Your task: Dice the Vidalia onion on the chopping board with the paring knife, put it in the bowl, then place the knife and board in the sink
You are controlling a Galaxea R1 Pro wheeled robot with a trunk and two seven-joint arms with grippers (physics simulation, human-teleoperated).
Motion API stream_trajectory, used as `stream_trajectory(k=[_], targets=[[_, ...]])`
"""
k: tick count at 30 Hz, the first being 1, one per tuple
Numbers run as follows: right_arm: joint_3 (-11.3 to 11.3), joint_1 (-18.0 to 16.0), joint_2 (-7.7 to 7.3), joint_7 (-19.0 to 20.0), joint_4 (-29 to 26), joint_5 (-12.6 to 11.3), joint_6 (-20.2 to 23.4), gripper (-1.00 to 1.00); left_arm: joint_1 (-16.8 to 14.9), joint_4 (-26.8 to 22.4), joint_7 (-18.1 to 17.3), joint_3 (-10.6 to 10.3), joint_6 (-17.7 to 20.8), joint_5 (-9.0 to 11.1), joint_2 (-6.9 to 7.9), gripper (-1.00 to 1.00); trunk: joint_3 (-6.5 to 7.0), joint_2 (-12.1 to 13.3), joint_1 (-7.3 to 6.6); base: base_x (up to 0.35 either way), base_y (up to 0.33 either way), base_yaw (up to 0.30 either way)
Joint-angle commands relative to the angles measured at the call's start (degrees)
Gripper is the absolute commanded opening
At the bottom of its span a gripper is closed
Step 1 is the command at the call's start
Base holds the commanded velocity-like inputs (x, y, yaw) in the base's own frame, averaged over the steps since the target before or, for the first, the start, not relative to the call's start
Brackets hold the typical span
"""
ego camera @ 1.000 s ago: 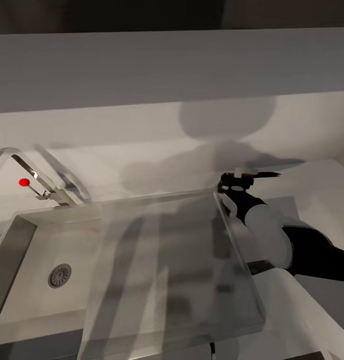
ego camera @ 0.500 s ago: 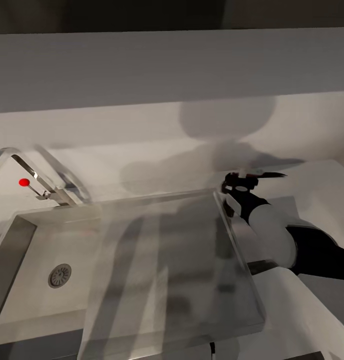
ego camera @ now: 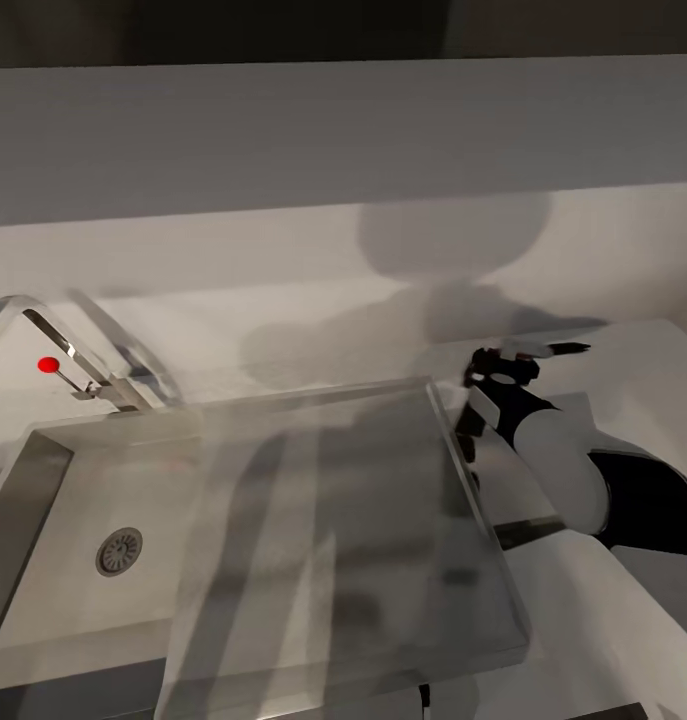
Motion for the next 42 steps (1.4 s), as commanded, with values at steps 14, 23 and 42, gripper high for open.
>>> stream_trajectory(k=[14,23,42], targets=[[-1.77,-0.01,-2.22,-3.07,0.38,-5.89,0.01,1.0,0.01,-0.12,0.6,-0.47,-0.1,0.19,0.1,1.0,-0.09,-0.07,0.05,0.0,0.0,0.0],[-1.77,-0.01,-2.4,-3.12,0.38,-6.05,0.08,1.0,0.01,-0.12,0.6,-0.47,-0.1,0.19,0.1,1.0,-0.09,-0.07,0.05,0.0,0.0,0.0],[-1.77,-0.01,-2.32,-2.71,0.04,-6.17,0.36,1.0,0.01,-0.12,0.6,-0.47,-0.1,0.19,0.1,1.0,-0.09,-0.07,0.05,0.011,0.0,0.0]])
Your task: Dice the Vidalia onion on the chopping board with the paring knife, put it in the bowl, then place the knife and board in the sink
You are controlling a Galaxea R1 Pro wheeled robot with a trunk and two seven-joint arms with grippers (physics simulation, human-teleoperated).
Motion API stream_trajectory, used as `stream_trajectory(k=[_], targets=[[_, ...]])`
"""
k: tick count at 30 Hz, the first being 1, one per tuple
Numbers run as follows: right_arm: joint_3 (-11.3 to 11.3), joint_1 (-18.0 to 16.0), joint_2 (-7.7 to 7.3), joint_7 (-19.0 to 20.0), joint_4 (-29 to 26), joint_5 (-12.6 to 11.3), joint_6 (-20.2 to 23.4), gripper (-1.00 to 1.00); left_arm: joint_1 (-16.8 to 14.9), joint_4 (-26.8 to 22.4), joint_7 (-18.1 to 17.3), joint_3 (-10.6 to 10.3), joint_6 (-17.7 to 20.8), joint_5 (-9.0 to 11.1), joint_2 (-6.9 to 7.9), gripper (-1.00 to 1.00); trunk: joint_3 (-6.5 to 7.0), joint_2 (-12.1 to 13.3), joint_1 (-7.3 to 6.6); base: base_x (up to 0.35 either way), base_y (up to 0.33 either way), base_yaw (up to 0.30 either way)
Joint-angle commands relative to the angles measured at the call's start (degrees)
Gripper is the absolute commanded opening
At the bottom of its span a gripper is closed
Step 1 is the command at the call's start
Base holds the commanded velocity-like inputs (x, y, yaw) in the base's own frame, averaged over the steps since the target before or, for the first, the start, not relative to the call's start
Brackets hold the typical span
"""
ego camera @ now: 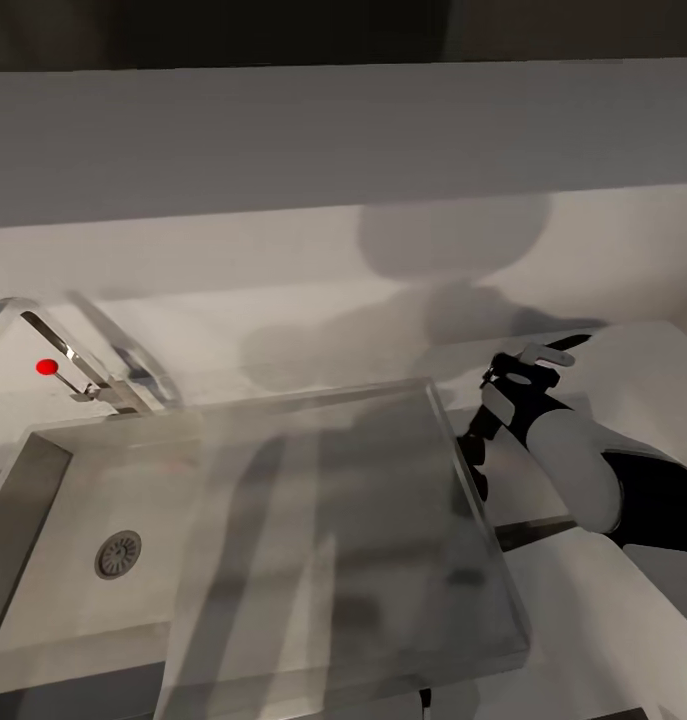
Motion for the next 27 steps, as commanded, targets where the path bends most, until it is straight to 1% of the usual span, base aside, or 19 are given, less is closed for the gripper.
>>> stream_trajectory(k=[1,6,27], targets=[[-1.31,0.0,0.01,0.09,0.19,-0.99,0.13,1.0,0.0,-0.12,0.6,-0.48,-0.1,0.2,0.1,1.0,-0.09,-0.05,0.08,0.193,0.0,0.0],[-1.22,0.0,0.01,0.15,0.19,-0.99,0.13,1.0,0.0,-0.12,0.6,-0.48,-0.1,0.2,0.1,1.0,-0.09,-0.05,0.08,0.108,0.0,0.0],[-1.14,0.0,-0.3,0.16,0.27,-0.91,0.04,1.0,0.0,-0.12,0.6,-0.48,-0.07,0.2,0.1,1.0,-0.09,-0.05,0.08,0.003,0.0,0.0]])
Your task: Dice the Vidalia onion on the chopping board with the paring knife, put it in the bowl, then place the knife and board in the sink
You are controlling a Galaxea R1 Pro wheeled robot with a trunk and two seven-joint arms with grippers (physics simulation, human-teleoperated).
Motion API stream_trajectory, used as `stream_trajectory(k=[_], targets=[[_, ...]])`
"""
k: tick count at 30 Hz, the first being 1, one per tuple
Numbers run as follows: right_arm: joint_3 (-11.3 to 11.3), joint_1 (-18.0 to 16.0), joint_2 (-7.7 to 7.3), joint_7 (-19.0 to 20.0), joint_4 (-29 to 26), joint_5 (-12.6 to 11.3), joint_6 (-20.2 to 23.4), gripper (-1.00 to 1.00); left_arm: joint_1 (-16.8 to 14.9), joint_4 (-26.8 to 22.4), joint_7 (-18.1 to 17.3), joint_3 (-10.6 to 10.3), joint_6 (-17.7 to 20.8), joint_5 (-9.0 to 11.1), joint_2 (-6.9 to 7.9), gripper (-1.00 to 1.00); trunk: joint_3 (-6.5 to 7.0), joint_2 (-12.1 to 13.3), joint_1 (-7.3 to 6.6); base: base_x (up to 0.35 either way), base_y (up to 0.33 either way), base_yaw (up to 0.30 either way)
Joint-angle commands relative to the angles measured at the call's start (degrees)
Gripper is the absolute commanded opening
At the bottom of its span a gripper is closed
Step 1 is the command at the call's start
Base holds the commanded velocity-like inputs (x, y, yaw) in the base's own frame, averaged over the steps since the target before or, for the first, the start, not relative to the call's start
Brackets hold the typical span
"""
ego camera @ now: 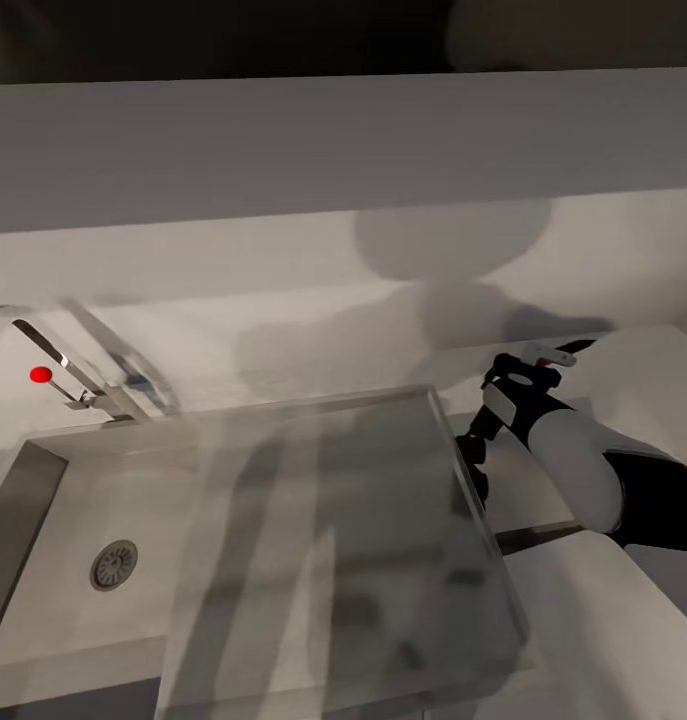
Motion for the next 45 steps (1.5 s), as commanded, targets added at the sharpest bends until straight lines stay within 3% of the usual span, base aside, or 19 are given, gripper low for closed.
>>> stream_trajectory(k=[1,3,4,25,45], targets=[[-1.29,0.0,-0.01,0.06,0.19,-0.96,0.08,1.0,0.0,-0.12,0.6,-0.48,-0.12,0.2,0.1,1.0,-0.09,-0.06,0.06,0.0,0.0,0.0],[-1.29,0.0,-0.03,-0.01,0.19,-0.92,0.05,1.0,0.0,-0.12,0.59,-0.48,-0.1,0.2,0.08,1.0,-0.09,-0.06,0.06,0.0,0.0,0.0],[-1.29,0.0,-0.03,-0.05,0.21,-0.9,0.03,-1.0,0.0,-0.12,0.6,-0.48,-0.1,0.2,0.09,1.0,-0.09,-0.06,0.06,0.0,0.0,0.0],[-1.37,0.0,-0.38,-0.19,0.18,-0.88,0.0,-1.0,0.0,0.53,0.6,-0.48,-0.14,0.2,0.02,1.0,-0.03,-0.06,0.06,0.0,0.0,0.0],[-1.37,0.0,-0.3,-0.28,0.11,-0.95,0.0,-1.0,0.0,0.76,0.6,-0.48,-0.14,0.2,-0.34,1.0,1.7,-0.06,0.06,-0.011,0.0,0.0]])
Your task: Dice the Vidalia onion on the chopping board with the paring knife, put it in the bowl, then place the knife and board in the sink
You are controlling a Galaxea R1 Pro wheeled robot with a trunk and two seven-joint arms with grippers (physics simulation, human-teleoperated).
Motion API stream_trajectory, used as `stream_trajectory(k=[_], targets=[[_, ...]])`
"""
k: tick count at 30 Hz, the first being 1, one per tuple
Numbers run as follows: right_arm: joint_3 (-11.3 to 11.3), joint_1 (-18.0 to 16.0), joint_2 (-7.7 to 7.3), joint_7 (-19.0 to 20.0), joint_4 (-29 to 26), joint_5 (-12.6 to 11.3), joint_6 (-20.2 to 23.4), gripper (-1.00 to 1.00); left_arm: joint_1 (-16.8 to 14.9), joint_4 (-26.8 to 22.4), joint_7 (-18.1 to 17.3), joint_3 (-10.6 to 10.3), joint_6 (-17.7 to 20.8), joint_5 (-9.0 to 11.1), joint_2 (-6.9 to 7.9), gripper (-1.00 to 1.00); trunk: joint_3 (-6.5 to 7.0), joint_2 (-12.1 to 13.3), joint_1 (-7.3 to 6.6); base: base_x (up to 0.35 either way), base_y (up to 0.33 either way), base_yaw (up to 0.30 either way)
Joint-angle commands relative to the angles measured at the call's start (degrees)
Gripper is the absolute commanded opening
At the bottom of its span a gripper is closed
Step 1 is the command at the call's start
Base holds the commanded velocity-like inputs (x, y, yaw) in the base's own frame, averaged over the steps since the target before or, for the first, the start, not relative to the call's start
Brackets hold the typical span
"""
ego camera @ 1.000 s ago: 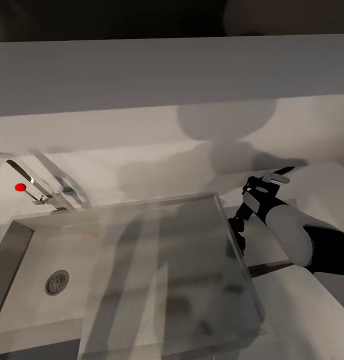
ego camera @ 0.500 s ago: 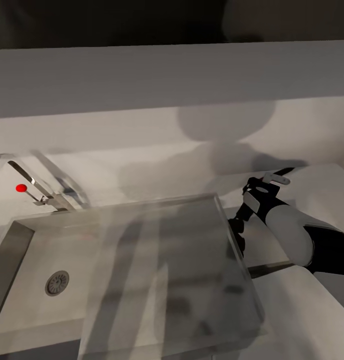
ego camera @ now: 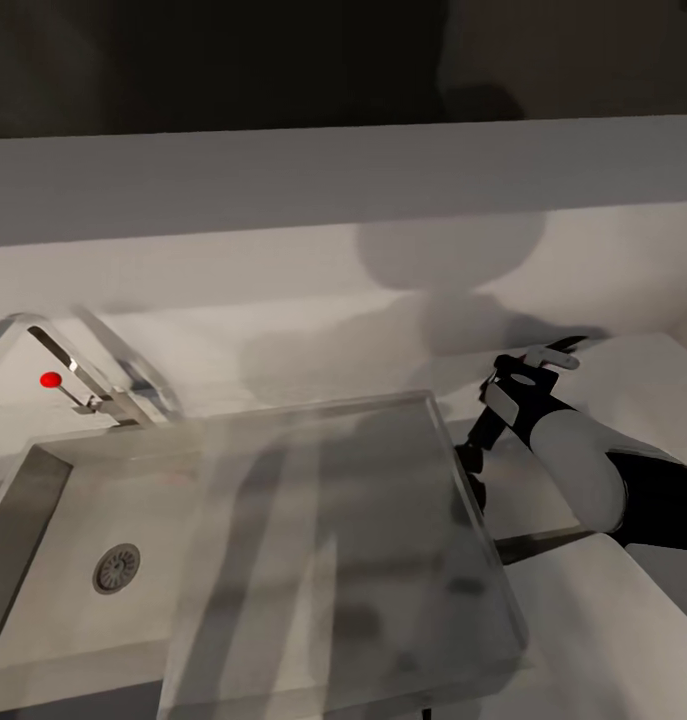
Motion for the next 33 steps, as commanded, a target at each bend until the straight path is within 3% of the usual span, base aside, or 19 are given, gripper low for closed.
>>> stream_trajectory(k=[1,6,23,33], targets=[[-0.18,-0.05,0.01,0.1,0.07,-0.46,-0.54,-1.0,0.0,-0.11,0.6,-0.48,-0.1,0.19,0.09,1.0,0.02,-0.09,0.04,0.0,0.0,0.0],[-0.18,-0.05,0.01,0.09,0.07,-0.46,-0.54,-1.0,0.0,-0.01,0.58,-0.48,-0.1,0.19,0.09,1.0,0.47,-0.09,0.04,-0.137,0.0,0.0],[-0.18,-0.05,0.01,0.09,0.03,-0.46,-0.54,-1.0,0.0,0.42,0.59,-0.48,-0.1,0.12,0.09,1.0,2.01,-0.09,0.04,-0.32,0.0,0.0],[-0.34,-0.05,0.01,-0.07,-0.14,-0.47,-0.43,-1.0,0.0,0.41,0.6,-0.41,-0.1,0.12,0.09,1.0,2.91,-0.09,0.04,-0.036,0.0,0.0]])
